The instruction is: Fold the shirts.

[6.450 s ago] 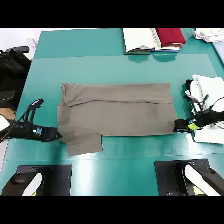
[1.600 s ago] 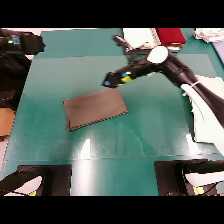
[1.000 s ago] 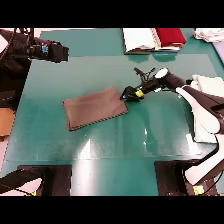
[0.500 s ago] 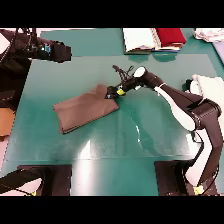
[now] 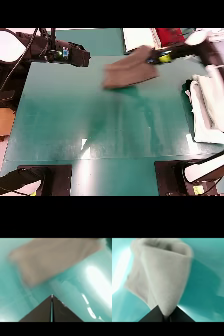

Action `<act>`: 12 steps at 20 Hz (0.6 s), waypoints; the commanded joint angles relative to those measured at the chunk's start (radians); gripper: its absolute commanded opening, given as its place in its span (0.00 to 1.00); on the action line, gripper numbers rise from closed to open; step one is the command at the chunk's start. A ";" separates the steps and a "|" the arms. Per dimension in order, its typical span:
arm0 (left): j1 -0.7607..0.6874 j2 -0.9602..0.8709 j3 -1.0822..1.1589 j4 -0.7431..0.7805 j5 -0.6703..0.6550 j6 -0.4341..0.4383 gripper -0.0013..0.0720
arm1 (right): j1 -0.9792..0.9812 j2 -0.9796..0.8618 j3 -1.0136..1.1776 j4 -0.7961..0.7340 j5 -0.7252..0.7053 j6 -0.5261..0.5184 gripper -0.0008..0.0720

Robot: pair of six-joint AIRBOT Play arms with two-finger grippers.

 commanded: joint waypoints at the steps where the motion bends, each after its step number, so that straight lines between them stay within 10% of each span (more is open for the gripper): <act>1: -0.013 0.000 0.000 -0.010 0.019 -0.004 0.06 | -0.271 0.105 0.005 -0.151 0.058 0.045 0.03; 12: -0.013 -0.001 0.000 -0.020 0.040 -0.068 0.06 | -0.687 0.143 0.007 0.008 -0.044 0.067 0.03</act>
